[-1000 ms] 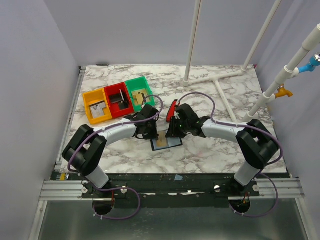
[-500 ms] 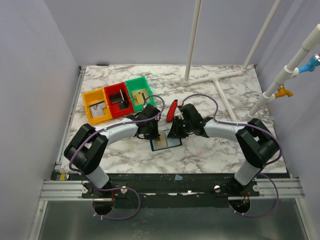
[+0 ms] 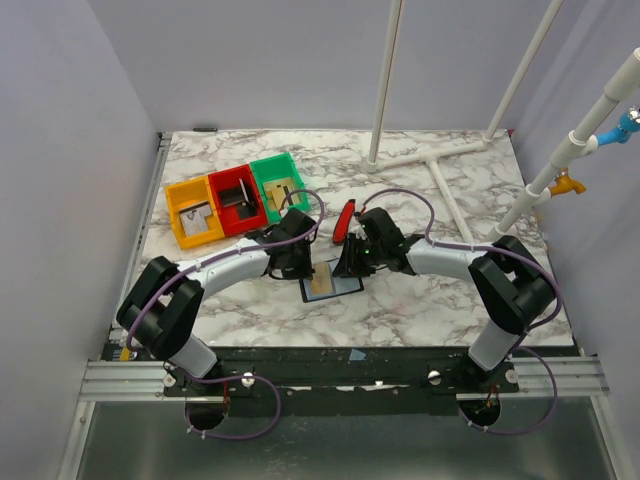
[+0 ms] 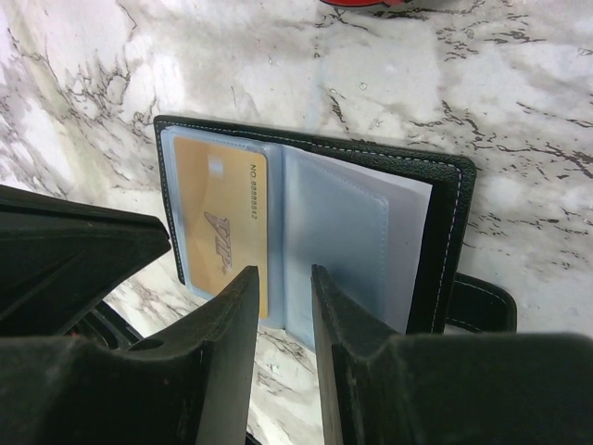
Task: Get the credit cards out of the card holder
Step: Remove the credit card from the card holder.
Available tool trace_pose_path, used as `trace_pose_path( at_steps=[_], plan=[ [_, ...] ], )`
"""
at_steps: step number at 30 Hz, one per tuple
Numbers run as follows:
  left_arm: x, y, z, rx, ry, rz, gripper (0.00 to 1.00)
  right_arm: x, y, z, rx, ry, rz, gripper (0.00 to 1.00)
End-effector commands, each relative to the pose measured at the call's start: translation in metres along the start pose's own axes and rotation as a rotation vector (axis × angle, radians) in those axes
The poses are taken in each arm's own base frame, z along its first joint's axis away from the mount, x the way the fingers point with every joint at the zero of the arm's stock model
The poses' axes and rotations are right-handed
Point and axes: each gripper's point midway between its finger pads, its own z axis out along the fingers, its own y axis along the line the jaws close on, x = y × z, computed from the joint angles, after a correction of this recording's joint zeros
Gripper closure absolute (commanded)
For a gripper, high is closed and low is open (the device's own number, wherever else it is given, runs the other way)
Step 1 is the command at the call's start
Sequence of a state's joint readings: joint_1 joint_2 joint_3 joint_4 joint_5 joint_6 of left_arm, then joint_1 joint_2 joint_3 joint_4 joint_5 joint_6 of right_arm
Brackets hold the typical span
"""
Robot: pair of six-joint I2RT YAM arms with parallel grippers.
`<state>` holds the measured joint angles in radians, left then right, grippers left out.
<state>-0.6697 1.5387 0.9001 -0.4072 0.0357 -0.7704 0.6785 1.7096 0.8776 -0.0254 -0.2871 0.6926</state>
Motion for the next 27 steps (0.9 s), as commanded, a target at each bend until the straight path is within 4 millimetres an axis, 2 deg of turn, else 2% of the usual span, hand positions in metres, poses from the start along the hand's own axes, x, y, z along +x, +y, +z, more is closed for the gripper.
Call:
trace_pose_path(
  at_steps=[1, 8, 24, 27],
  plan=[
    [-0.002, 0.011, 0.001, -0.048, -0.021, 0.01, 1.0, 0.005, -0.002, 0.005, -0.012, 0.023, 0.017, 0.68],
    [0.0, 0.015, 0.007, -0.071, -0.014, 0.006, 1.0, 0.006, -0.002, 0.004, -0.011, 0.024, 0.019, 0.68],
    [0.006, 0.011, 0.019, -0.059, 0.018, 0.013, 1.0, 0.01, -0.005, 0.006, -0.008, 0.038, 0.026, 0.68],
    [0.007, 0.008, 0.02, -0.056, 0.02, 0.018, 1.0, 0.005, -0.001, 0.007, -0.028, 0.019, 0.018, 0.68]
  ],
)
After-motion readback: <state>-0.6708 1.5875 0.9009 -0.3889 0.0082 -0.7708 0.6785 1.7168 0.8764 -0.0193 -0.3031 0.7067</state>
